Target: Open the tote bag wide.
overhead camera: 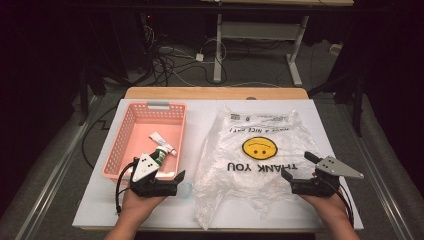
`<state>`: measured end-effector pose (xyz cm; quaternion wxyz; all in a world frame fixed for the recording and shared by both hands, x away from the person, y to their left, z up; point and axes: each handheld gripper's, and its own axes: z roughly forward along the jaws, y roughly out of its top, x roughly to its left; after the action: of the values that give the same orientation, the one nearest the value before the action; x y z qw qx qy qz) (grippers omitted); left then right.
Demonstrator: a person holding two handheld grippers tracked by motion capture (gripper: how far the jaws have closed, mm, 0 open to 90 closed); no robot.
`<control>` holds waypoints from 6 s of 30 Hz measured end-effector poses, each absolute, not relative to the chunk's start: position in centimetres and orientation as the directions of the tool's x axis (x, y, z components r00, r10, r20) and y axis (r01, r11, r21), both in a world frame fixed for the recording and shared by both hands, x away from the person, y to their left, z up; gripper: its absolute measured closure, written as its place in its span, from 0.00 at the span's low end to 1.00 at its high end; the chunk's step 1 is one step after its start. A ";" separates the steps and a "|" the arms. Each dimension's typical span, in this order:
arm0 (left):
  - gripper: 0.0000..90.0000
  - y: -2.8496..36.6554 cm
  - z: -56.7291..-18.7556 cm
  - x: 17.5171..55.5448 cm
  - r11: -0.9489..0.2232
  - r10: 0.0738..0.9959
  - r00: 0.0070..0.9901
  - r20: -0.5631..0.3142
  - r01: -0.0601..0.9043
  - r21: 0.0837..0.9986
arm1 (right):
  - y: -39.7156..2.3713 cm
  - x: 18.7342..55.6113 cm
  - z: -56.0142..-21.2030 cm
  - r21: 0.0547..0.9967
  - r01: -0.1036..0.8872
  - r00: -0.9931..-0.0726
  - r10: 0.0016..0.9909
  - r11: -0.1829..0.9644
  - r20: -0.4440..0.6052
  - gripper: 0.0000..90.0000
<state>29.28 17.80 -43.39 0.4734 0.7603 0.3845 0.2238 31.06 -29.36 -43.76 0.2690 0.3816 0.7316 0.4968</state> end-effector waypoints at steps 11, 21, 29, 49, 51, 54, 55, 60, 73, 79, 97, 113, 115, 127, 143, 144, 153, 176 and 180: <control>0.00 18.0 -43.4 29.4 -0.230 0.800 0.598 -0.048 0.380 0.896 | -29.6 31.1 -43.8 0.933 0.293 -0.557 0.830 0.210 -0.012 0.00; 0.00 17.9 -43.3 29.3 -0.235 0.800 0.598 -0.044 0.380 0.894 | -30.6 30.8 -43.0 0.935 0.292 -0.539 0.842 0.199 -0.011 0.02; 0.00 17.9 -43.3 29.4 -0.234 0.801 0.597 -0.050 0.389 0.891 | -33.1 30.6 -41.7 0.941 0.290 -0.486 0.874 0.175 -0.013 0.08; 0.00 18.1 -42.5 29.0 -0.222 0.816 0.576 -0.034 0.369 0.903 | -38.4 29.7 -44.7 0.832 0.532 -0.358 0.932 0.156 0.054 0.38; 0.00 18.1 -42.6 29.2 -0.226 0.821 0.570 -0.034 0.379 0.897 | -38.8 29.2 -45.0 0.824 0.549 -0.351 0.933 0.139 0.076 0.40; 0.00 17.8 -42.7 29.4 -0.260 0.807 0.589 -0.029 0.399 0.879 | -39.5 28.7 -45.4 0.815 0.565 -0.328 0.942 0.128 0.079 0.41; 0.00 17.8 -42.7 29.4 -0.272 0.799 0.600 -0.027 0.402 0.874 | -39.7 28.6 -45.5 0.809 0.575 -0.317 0.945 0.123 0.082 0.41; 0.00 17.6 -42.4 29.3 -0.272 0.786 0.617 -0.036 0.398 0.876 | -40.3 29.2 -46.5 0.768 0.637 -0.264 0.956 0.071 0.131 0.29; 0.00 17.9 -43.0 29.7 -0.241 0.761 0.644 -0.076 0.391 0.888 | -39.4 28.8 -47.4 0.723 0.665 -0.394 0.910 0.188 0.127 1.00; 0.00 17.9 -43.1 29.6 -0.248 0.758 0.647 -0.084 0.404 0.881 | -37.6 26.3 -47.0 0.723 0.644 -0.447 0.890 0.251 0.090 1.00; 0.00 18.1 -42.8 29.5 -0.252 0.769 0.630 -0.105 0.451 0.856 | -36.5 25.9 -44.9 0.810 0.544 -0.454 0.889 0.220 0.063 0.59; 0.00 18.3 -42.6 29.6 -0.244 0.781 0.620 -0.081 0.421 0.873 | -37.8 43.4 -45.2 0.801 0.587 -0.334 0.936 0.117 0.108 0.49; 0.00 18.3 -42.6 29.6 -0.241 0.782 0.618 -0.082 0.421 0.874 | -38.0 45.2 -45.3 0.779 0.619 -0.327 0.935 0.103 0.135 0.44; 0.00 18.1 -42.7 29.5 -0.249 0.776 0.625 -0.081 0.422 0.872 | -35.4 46.3 -47.6 0.726 0.639 -0.397 0.918 0.255 0.027 0.66; 0.00 17.8 -42.9 29.6 -0.248 0.768 0.633 -0.098 0.435 0.866 | -37.7 45.8 -46.2 0.776 0.603 -0.325 0.945 0.184 0.028 1.00; 0.00 17.7 -42.9 29.6 -0.246 0.769 0.631 -0.099 0.436 0.866 | -38.2 45.8 -46.0 0.783 0.600 -0.309 0.950 0.165 0.037 1.00; 0.00 17.5 -42.6 29.9 -0.273 0.769 0.635 -0.076 0.433 0.859 | -41.7 46.9 -45.8 0.826 0.564 -0.156 0.984 0.017 0.086 1.00; 0.00 17.8 -43.1 28.6 -0.225 0.748 0.650 -0.135 0.438 0.870 | -38.5 29.3 -44.5 0.837 0.523 -0.340 0.940 0.161 0.031 0.62; 0.00 17.9 -43.0 28.5 -0.217 0.744 0.654 -0.136 0.429 0.877 | -36.1 26.1 -45.3 0.831 0.523 -0.433 0.899 0.191 0.065 0.60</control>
<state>28.51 17.87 -43.01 0.4940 0.7635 0.3841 0.1595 26.05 -36.11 -45.27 0.2269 0.4819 0.7377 0.4150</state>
